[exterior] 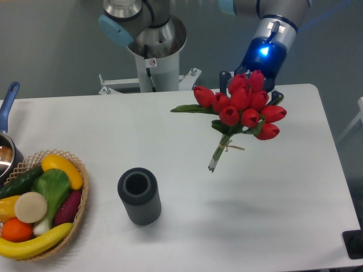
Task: Insert the flowers into the vase
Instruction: 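Carry the red tulip bouquet toward the black vase with the gripper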
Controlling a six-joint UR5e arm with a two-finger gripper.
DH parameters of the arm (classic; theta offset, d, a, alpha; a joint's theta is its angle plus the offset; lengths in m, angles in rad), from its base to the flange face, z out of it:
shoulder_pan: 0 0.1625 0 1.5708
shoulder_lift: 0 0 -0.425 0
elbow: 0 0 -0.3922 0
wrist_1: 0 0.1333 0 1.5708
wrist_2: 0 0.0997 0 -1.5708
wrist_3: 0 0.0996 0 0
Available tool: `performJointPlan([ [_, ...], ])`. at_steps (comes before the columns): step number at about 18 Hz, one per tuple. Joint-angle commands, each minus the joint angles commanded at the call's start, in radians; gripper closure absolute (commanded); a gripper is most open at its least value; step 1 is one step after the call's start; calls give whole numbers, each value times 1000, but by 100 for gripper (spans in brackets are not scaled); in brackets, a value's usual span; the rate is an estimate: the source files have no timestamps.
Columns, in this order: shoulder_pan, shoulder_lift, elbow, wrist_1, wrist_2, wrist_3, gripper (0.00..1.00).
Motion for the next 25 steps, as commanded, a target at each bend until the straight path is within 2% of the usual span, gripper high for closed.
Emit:
performJointPlan([
  [13, -8, -12, 6, 2, -2, 2, 62],
  [19, -49, -32, 35, 2, -3, -6, 62],
  [25, -69, -17, 52, 2, -61, -57, 62],
])
